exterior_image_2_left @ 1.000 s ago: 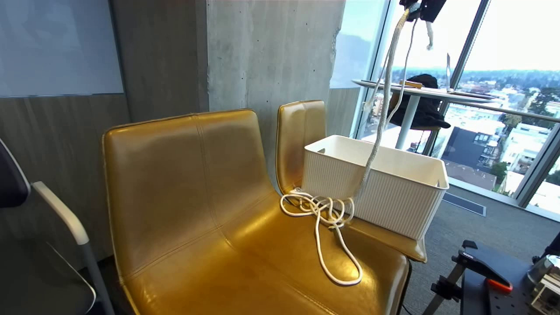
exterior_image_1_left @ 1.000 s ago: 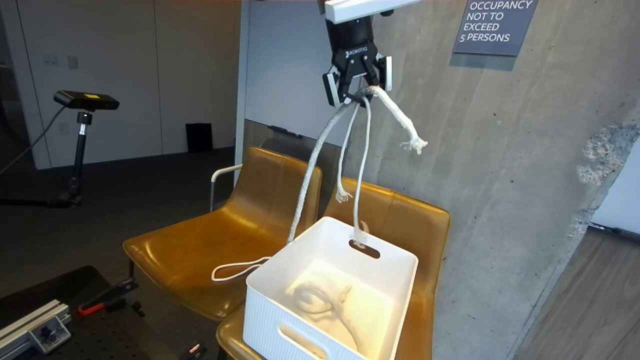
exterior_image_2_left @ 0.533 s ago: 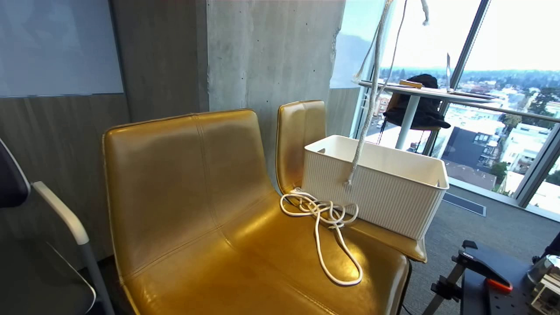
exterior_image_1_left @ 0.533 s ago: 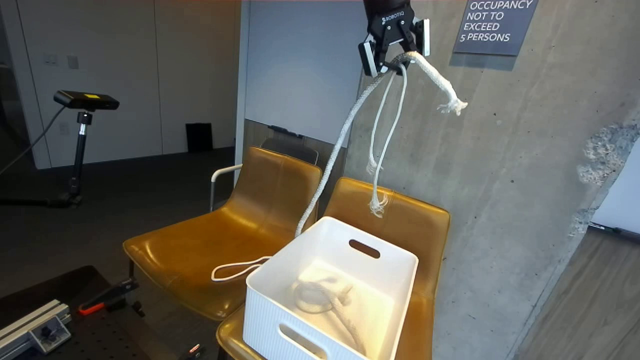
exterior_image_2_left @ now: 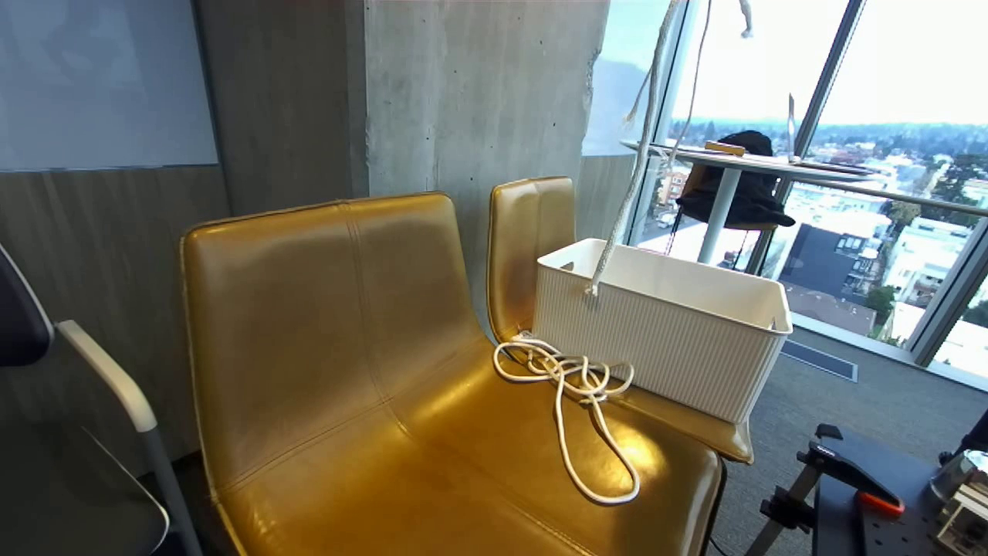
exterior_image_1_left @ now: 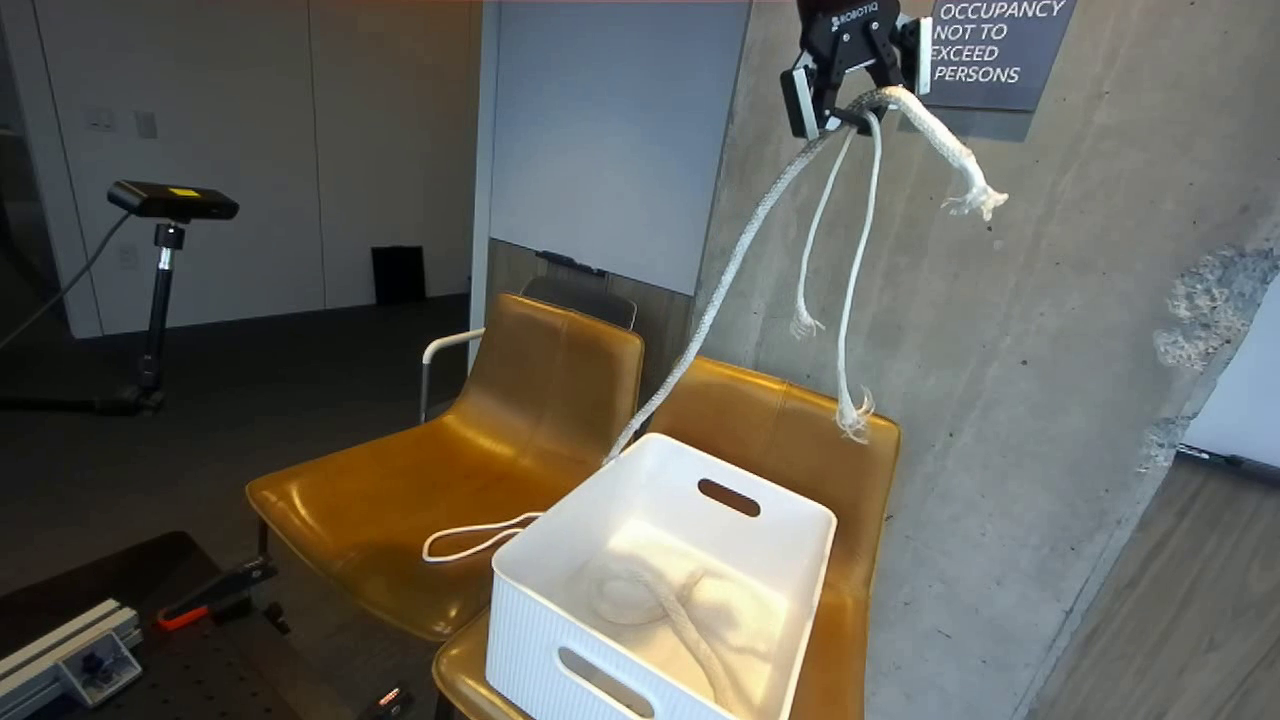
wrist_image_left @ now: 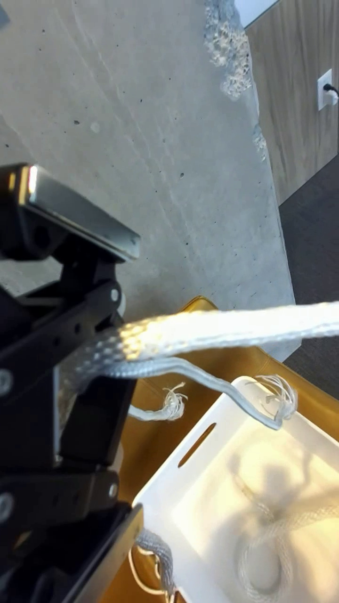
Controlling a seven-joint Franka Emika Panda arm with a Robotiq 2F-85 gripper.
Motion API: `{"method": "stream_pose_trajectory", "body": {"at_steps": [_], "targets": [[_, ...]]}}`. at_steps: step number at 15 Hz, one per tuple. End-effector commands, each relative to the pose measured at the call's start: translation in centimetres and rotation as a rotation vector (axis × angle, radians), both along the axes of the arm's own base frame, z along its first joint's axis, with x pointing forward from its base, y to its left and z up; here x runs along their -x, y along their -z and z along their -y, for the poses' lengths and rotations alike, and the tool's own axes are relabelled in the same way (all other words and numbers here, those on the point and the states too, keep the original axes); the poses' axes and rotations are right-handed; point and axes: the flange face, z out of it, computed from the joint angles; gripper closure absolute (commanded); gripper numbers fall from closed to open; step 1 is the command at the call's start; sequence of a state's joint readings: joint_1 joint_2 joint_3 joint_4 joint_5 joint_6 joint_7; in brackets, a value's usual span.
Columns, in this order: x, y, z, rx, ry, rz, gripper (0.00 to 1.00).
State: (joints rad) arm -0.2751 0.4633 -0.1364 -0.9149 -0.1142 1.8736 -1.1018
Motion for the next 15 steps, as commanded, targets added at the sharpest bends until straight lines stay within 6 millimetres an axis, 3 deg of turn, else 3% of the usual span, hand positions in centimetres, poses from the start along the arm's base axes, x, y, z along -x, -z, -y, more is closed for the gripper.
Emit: {"method": "stream_pose_trajectory", "body": {"at_steps": [1,10,15], "targets": [[-0.4,-1.4,1.6,-0.001,0.01,0.014,1.0],[-0.7,-1.1,2.4,0.01,0.033,0.015,1.0],[0.5,-2.3,3.8,0.012,0.053,0.033,1.0]]}}
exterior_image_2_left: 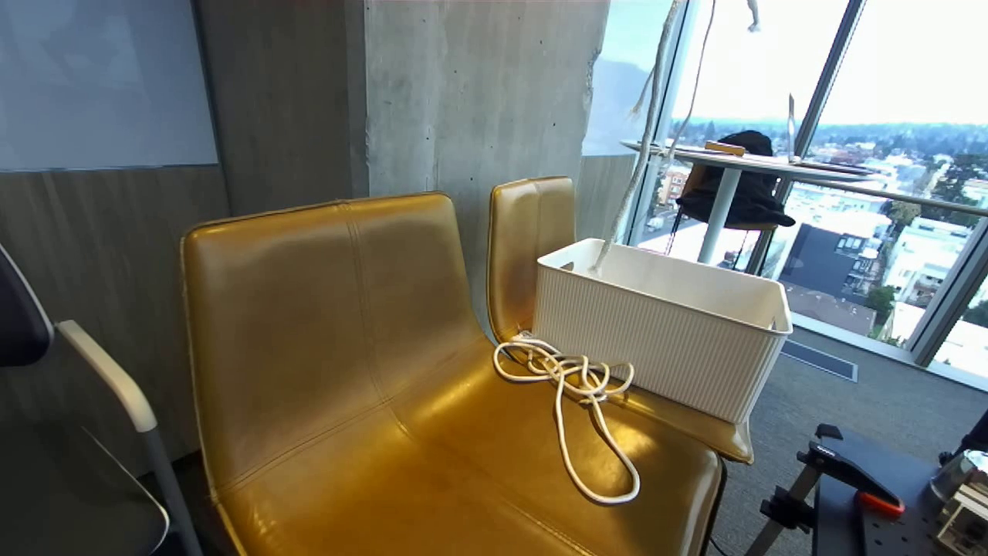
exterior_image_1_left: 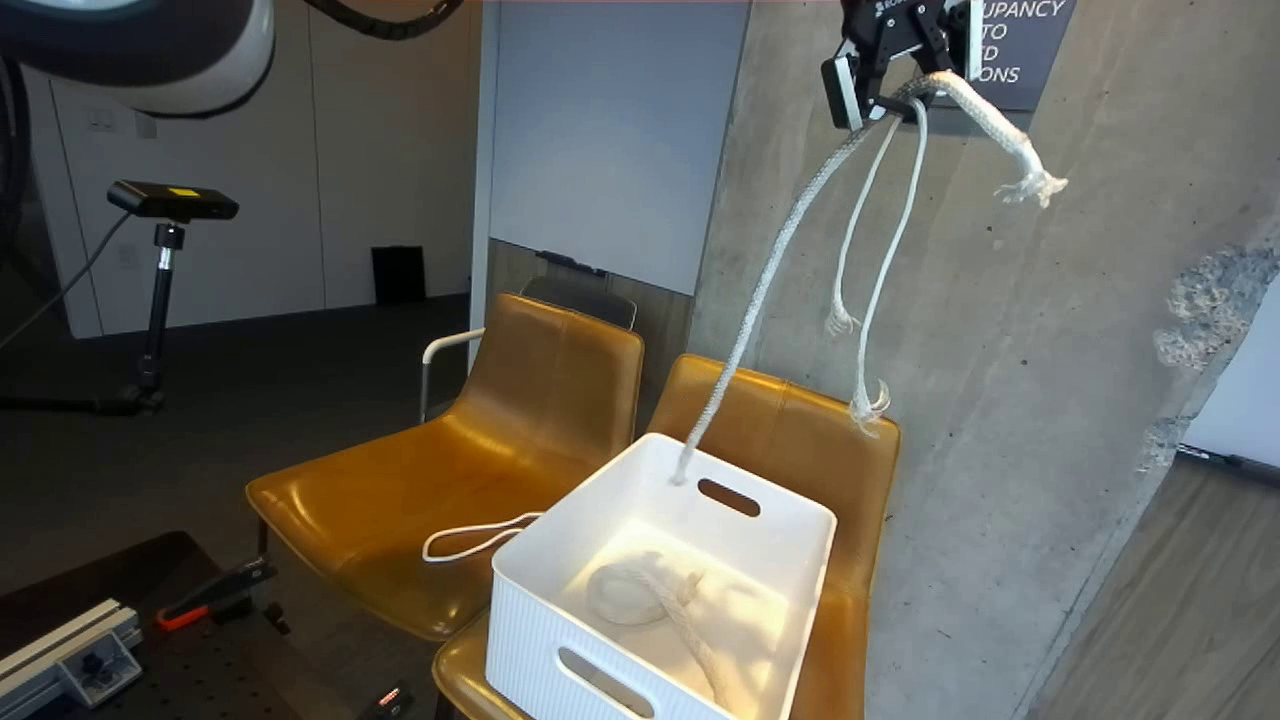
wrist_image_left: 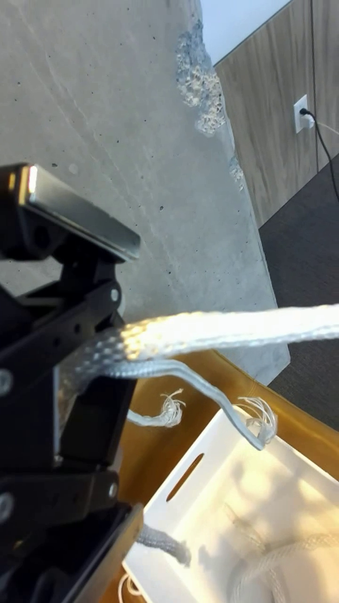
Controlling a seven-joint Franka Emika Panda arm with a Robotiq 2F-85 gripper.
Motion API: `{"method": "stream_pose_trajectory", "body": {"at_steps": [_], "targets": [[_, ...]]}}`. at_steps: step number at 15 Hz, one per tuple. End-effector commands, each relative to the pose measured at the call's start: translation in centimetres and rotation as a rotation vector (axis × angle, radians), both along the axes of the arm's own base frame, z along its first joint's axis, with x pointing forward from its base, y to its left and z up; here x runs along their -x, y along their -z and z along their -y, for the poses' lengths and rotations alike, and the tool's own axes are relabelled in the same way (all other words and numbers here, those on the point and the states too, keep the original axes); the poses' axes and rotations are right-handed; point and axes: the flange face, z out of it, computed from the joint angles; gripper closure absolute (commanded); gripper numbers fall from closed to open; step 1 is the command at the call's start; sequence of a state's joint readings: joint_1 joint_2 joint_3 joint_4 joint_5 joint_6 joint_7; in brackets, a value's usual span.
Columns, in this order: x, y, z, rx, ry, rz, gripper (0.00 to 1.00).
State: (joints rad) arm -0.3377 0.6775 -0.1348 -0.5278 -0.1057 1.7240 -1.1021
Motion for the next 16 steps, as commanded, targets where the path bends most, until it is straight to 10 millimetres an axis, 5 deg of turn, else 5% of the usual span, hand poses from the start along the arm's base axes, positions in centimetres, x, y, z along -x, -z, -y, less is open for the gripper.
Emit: {"method": "stream_pose_trajectory", "body": {"at_steps": [1,6,12,16], "targets": [[1.3,-1.3,0.8,-0.01,-0.005,0.01,1.0],[0.6,0.4,-1.0,-0.071,-0.035,-0.062,1.0],[2.5,5.1,1.3,-0.25,0.015,-0.266,1.0],[2.2,6.8,0.6,-0.303,-0.001,-0.316,1.0]]}}
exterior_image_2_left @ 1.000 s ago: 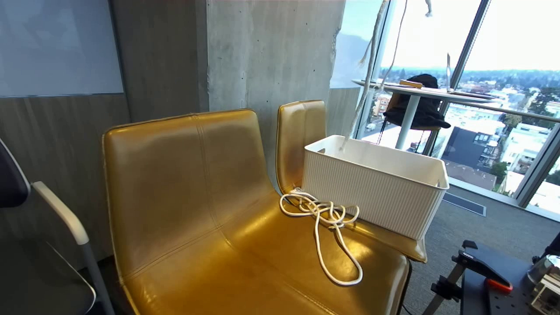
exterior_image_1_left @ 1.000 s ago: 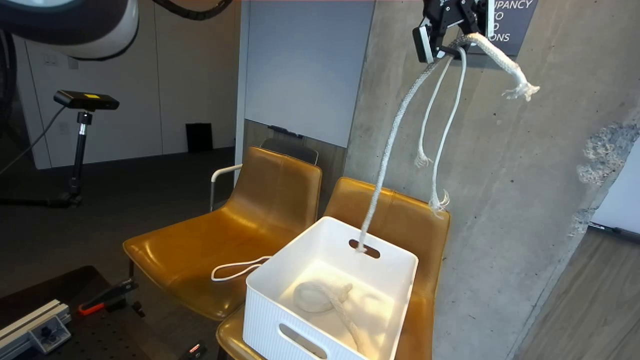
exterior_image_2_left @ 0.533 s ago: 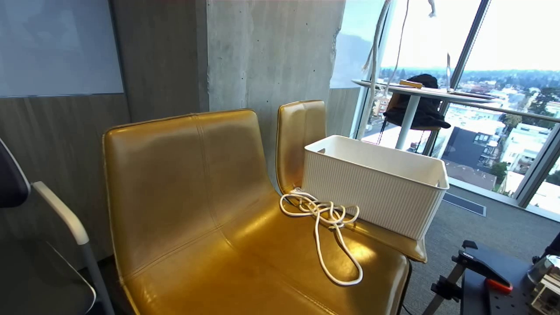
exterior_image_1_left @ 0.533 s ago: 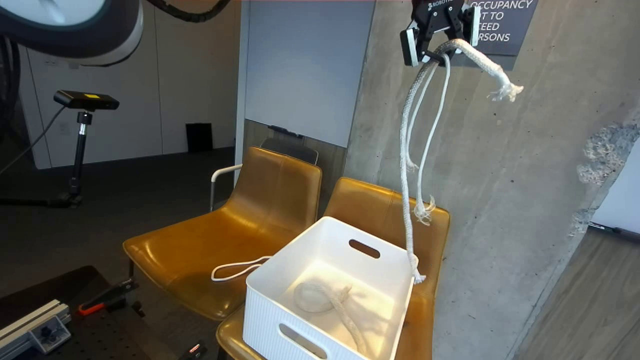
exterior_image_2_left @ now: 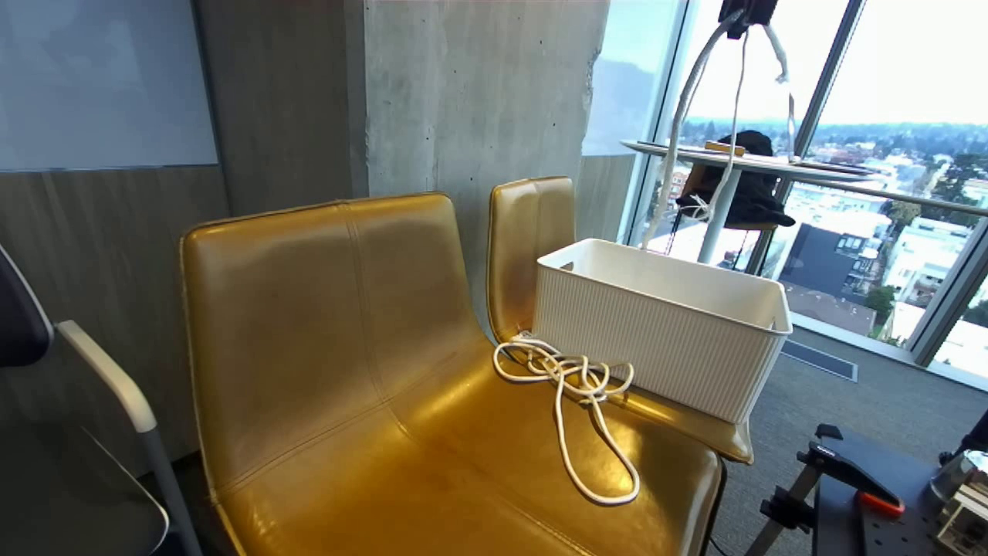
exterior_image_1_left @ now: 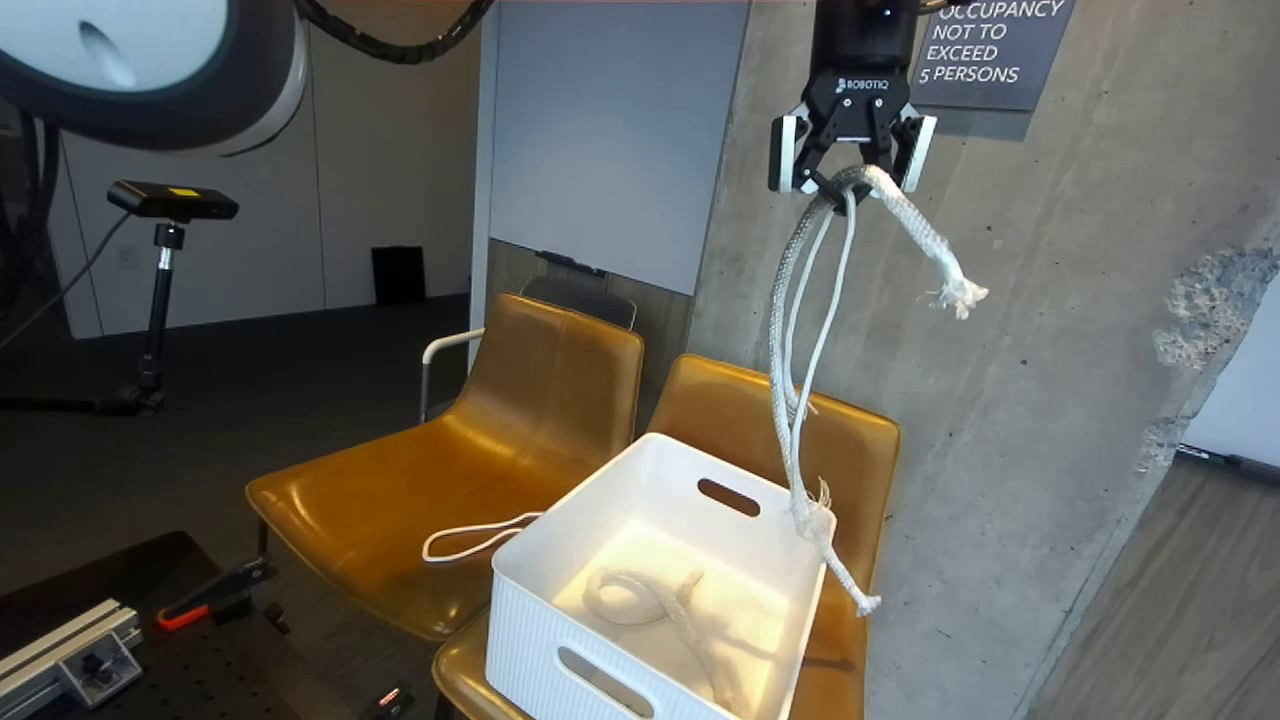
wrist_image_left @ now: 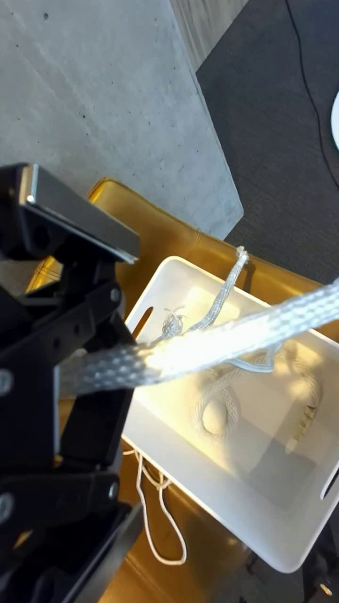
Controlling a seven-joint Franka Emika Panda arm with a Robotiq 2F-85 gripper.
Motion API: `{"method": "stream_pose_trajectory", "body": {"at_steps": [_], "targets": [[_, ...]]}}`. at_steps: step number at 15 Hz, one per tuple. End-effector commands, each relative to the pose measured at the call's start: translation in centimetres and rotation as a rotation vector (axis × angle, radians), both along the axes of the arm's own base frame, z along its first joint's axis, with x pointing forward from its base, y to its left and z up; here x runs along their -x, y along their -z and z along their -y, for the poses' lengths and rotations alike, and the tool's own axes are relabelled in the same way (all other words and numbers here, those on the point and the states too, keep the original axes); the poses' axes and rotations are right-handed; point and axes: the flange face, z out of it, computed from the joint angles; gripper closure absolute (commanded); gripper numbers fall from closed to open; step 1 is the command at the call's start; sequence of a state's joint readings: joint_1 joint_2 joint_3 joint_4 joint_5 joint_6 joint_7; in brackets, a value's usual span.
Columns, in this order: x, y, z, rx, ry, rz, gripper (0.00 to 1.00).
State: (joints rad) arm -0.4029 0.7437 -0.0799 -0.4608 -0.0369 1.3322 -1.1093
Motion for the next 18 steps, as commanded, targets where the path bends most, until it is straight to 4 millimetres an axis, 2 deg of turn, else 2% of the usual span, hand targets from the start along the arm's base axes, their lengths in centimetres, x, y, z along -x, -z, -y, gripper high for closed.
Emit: {"method": "stream_pose_trajectory", "body": {"at_steps": [1,6,15,17,18], "targets": [[-0.4,0.6,-1.3,-0.055,-0.047,-0.008,1.0],[-1.4,1.1,-4.5,-0.101,-0.098,-0.039,1.0],[-2.3,-2.4,-16.8,-0.138,-0.298,-0.048,1.0],[-2.4,-2.7,-18.4,-0.133,-0.291,-0.05,1.0],[-2.5,-2.4,-18.4,-0.136,-0.275,-0.058,1.0]]}}
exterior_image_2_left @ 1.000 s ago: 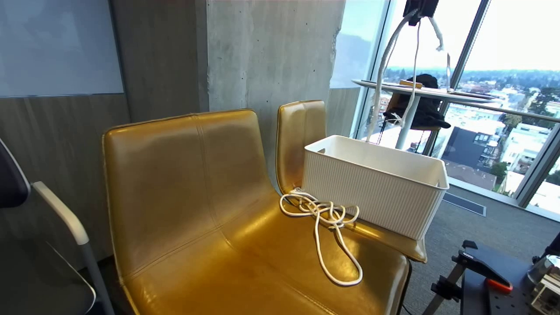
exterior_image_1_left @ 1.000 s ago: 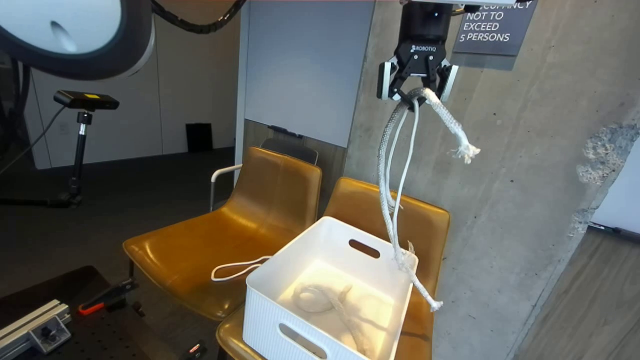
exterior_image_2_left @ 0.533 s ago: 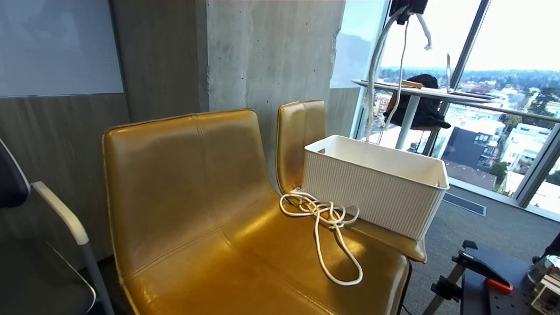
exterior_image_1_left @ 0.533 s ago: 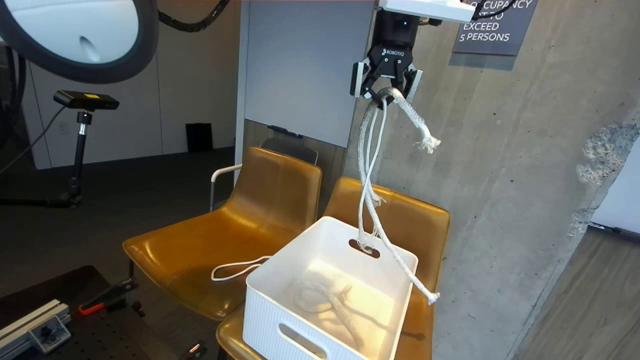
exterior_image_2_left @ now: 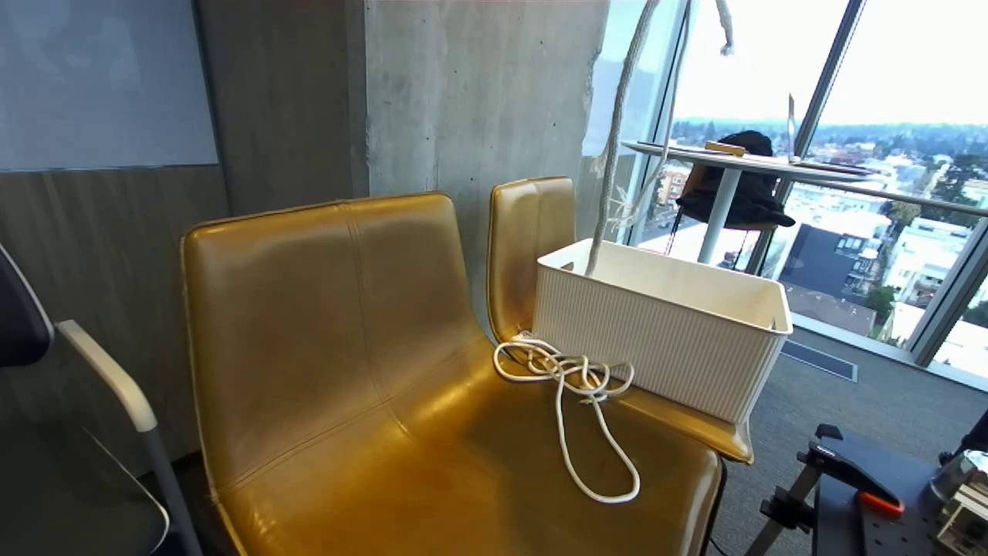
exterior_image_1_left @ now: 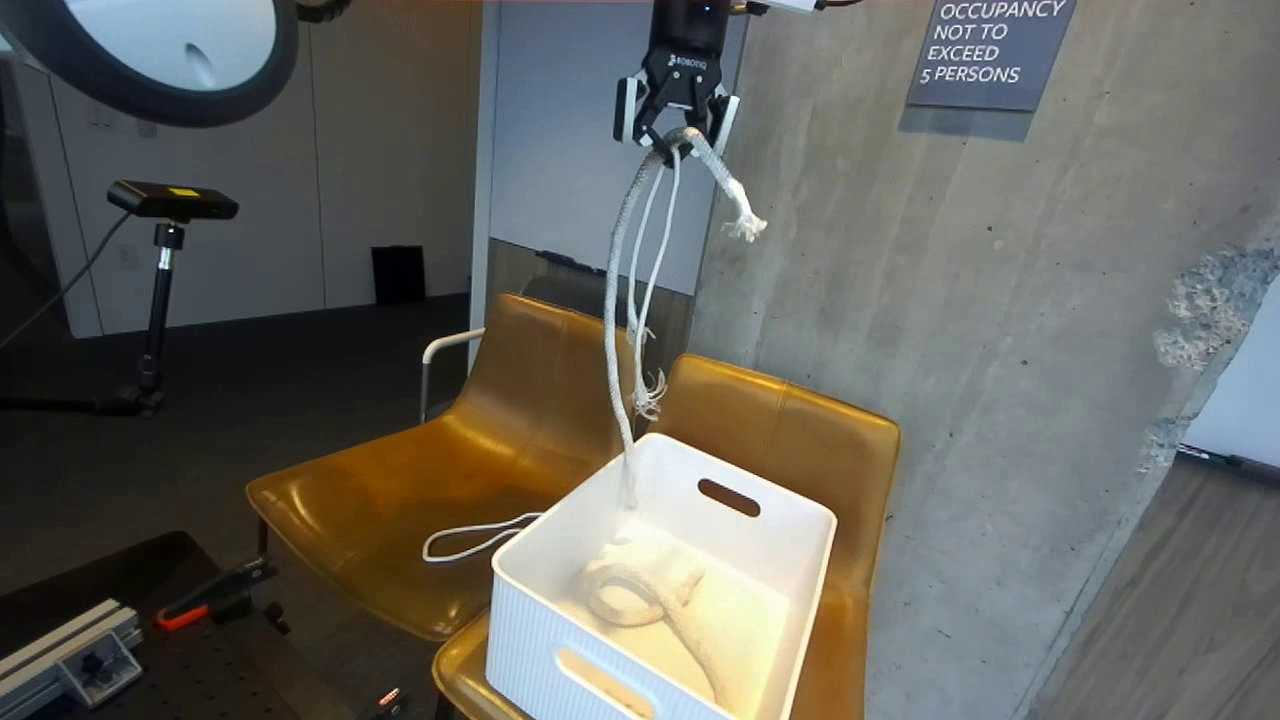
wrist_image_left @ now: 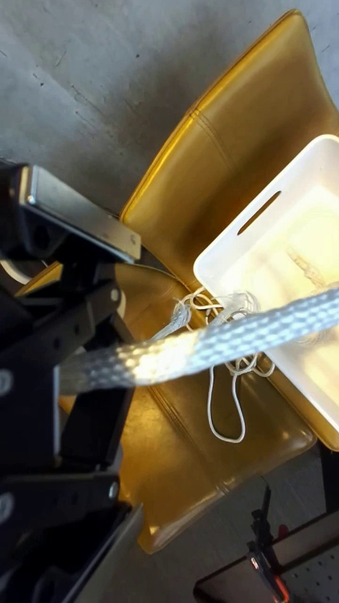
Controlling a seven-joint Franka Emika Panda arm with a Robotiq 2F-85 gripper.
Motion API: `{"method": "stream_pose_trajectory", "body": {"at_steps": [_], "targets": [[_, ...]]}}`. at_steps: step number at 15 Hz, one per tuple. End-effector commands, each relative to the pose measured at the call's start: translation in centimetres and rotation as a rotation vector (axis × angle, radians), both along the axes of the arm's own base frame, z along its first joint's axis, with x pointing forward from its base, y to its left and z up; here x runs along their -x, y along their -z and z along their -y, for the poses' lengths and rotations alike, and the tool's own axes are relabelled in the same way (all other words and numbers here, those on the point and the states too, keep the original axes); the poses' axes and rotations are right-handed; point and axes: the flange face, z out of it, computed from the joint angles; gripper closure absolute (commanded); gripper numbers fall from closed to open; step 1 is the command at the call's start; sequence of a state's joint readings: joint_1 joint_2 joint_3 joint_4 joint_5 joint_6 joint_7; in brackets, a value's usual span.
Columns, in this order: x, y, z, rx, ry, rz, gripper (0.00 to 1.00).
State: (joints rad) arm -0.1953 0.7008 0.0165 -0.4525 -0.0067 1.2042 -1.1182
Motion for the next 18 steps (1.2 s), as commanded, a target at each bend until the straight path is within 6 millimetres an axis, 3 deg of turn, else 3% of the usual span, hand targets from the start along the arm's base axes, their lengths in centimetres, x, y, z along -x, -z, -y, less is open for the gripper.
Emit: {"method": "stream_pose_trajectory", "body": {"at_steps": [1,4,10,14,18], "targets": [[0.3,0.3,0.1,-0.015,0.047,-0.027,1.0],[0.2,2.0,3.3,0.003,0.124,-0.052,1.0],[0.7,7.5,12.6,-0.018,0.247,-0.12,1.0],[0.9,11.2,16.1,-0.046,0.288,-0.167,1.0],[0.9,14.2,18.4,-0.055,0.311,-0.203,1.0]]}}
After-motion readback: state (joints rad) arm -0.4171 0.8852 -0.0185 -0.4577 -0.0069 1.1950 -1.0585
